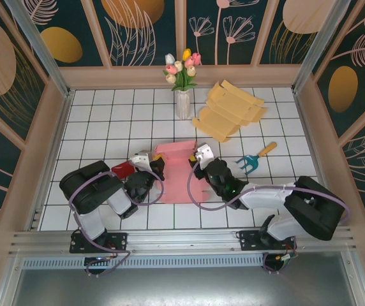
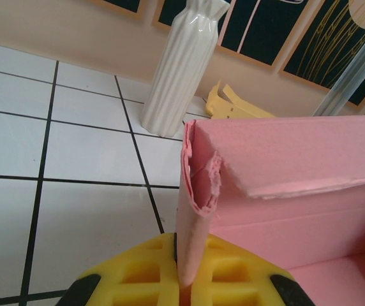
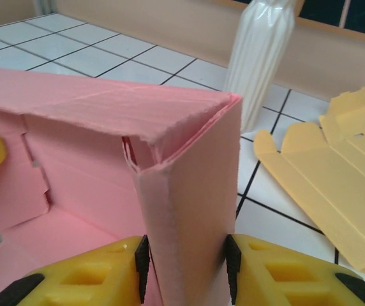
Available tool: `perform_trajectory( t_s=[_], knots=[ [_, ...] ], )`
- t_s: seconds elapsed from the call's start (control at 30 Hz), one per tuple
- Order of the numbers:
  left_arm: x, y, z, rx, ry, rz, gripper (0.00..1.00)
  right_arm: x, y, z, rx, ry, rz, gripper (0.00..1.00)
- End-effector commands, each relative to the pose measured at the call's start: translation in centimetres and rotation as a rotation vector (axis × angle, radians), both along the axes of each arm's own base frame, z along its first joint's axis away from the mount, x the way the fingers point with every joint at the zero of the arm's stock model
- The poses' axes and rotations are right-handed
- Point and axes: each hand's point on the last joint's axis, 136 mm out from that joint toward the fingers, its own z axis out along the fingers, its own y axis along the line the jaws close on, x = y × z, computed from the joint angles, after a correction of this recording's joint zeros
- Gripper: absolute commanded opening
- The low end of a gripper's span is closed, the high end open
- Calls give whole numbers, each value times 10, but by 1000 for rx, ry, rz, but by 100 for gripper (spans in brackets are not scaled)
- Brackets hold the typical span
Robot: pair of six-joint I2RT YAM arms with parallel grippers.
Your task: Fold the paper box
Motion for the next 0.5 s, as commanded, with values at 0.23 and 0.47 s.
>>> perform_trajectory(
  t_s=[0.23, 0.47],
  knots=[
    [14, 6, -1, -77, 134, 137, 0, 31, -18, 13, 52, -87, -264, 22],
    [20, 16, -6, -78, 196, 319, 0, 45, -58, -1, 17, -7, -625, 16]
  ],
)
